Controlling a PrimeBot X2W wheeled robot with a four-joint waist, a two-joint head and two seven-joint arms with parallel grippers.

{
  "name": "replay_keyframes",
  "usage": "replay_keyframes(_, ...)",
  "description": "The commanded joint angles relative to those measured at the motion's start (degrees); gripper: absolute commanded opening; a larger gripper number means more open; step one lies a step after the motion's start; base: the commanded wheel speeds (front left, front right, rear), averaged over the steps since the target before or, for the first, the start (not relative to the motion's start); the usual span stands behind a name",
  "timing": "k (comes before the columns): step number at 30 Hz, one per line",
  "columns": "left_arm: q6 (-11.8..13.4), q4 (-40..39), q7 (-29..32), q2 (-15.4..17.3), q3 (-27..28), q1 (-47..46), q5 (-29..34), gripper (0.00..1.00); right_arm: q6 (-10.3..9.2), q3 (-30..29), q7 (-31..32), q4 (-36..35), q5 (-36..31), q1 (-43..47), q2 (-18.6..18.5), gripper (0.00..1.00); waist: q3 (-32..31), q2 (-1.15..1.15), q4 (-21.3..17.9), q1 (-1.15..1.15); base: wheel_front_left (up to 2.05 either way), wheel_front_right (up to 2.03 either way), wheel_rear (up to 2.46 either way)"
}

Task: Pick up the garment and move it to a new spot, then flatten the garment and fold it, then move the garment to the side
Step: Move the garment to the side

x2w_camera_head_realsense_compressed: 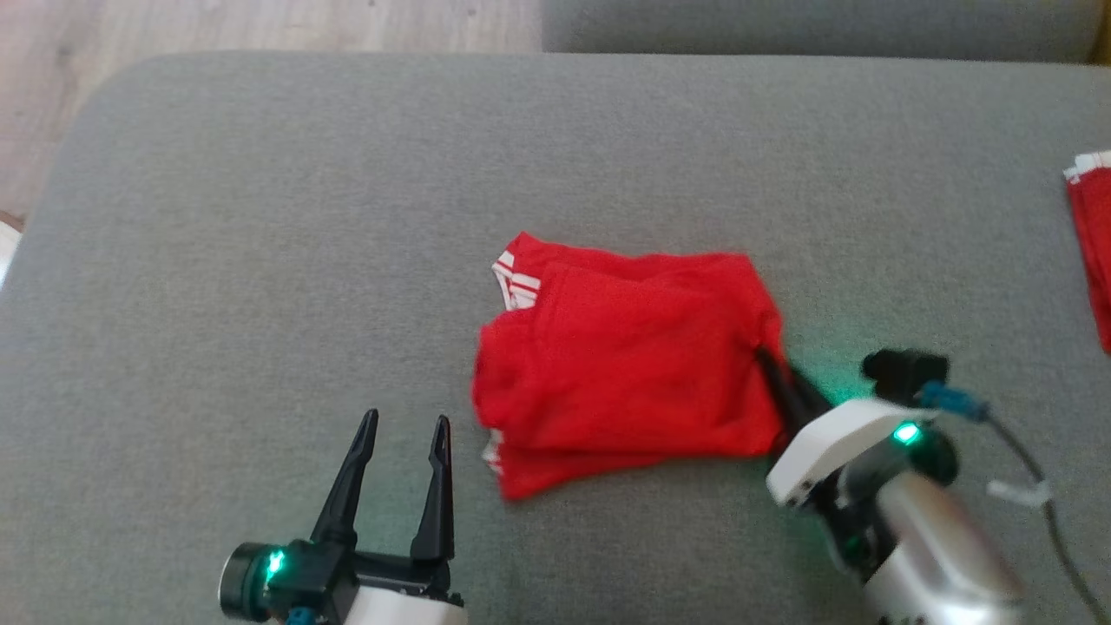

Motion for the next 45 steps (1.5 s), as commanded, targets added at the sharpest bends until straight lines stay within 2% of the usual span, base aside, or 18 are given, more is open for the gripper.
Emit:
replay_keyframes(1,0.4,-2.1,-0.5,-0.4,1.6,-2.1,-0.4,1.0,0.39,0.3,-1.6,-2.2,-0.5,-3.6,-2.3,0.0,1.2,0.0,-1.2,0.0,0.0,0.0,0.0)
replay_keyframes(5,0.1,-3.5,-0.5,-0.4,1.5,-3.4,-0.6,1.0,0.39,-1.4,-1.5,-4.5,-2.9,-7.6,-7.1,0.0,3.9,0.0,-3.3,0.0,0.0,0.0,0.0)
replay_keyframes(9,-0.5,-6.7,-0.5,-0.4,1.6,-5.4,-1.6,1.0,0.39,-4.5,0.7,-8.6,-6.7,-10.9,-14.8,0.0,7.3,0.0,-5.3,0.0,0.0,0.0,0.0)
replay_keyframes(10,-0.5,-6.7,-0.5,-0.4,1.6,-5.4,-1.6,1.0,0.39,-4.5,0.7,-8.6,-6.7,-10.9,-14.8,0.0,7.3,0.0,-5.3,0.0,0.0,0.0,0.0)
replay_keyframes(16,-2.2,-9.4,-0.5,-0.4,1.5,-8.7,-2.5,1.0,0.39,-13.9,6.8,-16.0,-10.9,-12.1,-25.5,0.0,11.8,0.0,-7.7,0.0,0.0,0.0,0.0)
replay_keyframes(21,-3.6,-10.3,-0.5,-0.4,1.1,-11.2,-2.4,1.0,0.39,-22.9,11.7,-21.7,-13.8,-11.2,-30.4,0.0,14.2,0.0,-9.4,0.0,0.0,0.0,0.0)
replay_keyframes(24,-4.3,-10.7,-0.5,-0.4,1.0,-12.5,-2.0,1.0,0.39,-27.5,13.6,-23.6,-15.0,-10.9,-31.7,0.0,15.5,0.0,-9.9,0.0,0.0,0.0,0.0)
replay_keyframes(25,-4.6,-10.9,-0.5,-0.4,1.1,-12.9,-1.8,1.0,0.39,-29.1,13.9,-24.3,-15.6,-11.1,-31.5,0.0,15.8,0.0,-10.1,0.0,0.0,0.0,0.0)
replay_keyframes(26,-4.8,-11.1,-0.5,-0.4,1.1,-13.2,-1.7,1.0,0.39,-30.5,14.2,-25.0,-16.6,-11.3,-31.2,0.05,16.1,0.0,-10.2,0.0,0.0,0.0,0.0)
replay_keyframes(27,-5.0,-11.2,-0.5,-0.4,1.2,-13.5,-1.5,1.0,0.39,-31.3,14.3,-25.8,-17.7,-11.3,-30.7,1.0,16.2,0.0,-10.2,0.0,0.0,0.0,0.0)
replay_keyframes(32,-4.6,-11.3,-0.5,-0.4,1.2,-14.5,-1.5,1.0,0.39,-32.9,10.2,-29.5,-26.7,-10.8,-24.8,1.0,15.1,0.0,-9.5,0.0,0.0,0.0,0.0)
replay_keyframes(36,-3.1,-11.2,-0.5,-0.4,1.0,-14.2,-1.6,1.0,0.39,-29.2,6.2,-31.4,-32.1,-8.0,-17.1,1.0,11.9,0.0,-8.1,0.0,0.0,0.0,0.0)
replay_keyframes(40,-1.4,-10.0,-0.5,-0.4,1.2,-12.7,-2.3,1.0,0.39,-22.2,1.2,-29.8,-31.6,-3.6,-11.5,1.0,7.6,0.0,-6.3,0.0,0.0,0.0,0.0)
replay_keyframes(45,-0.2,-8.1,-0.5,-0.4,1.4,-9.5,-4.6,1.0,0.39,-16.7,-7.9,-24.8,-25.4,2.5,-5.0,1.0,1.3,0.0,-3.3,0.0,0.0,0.0,0.0)
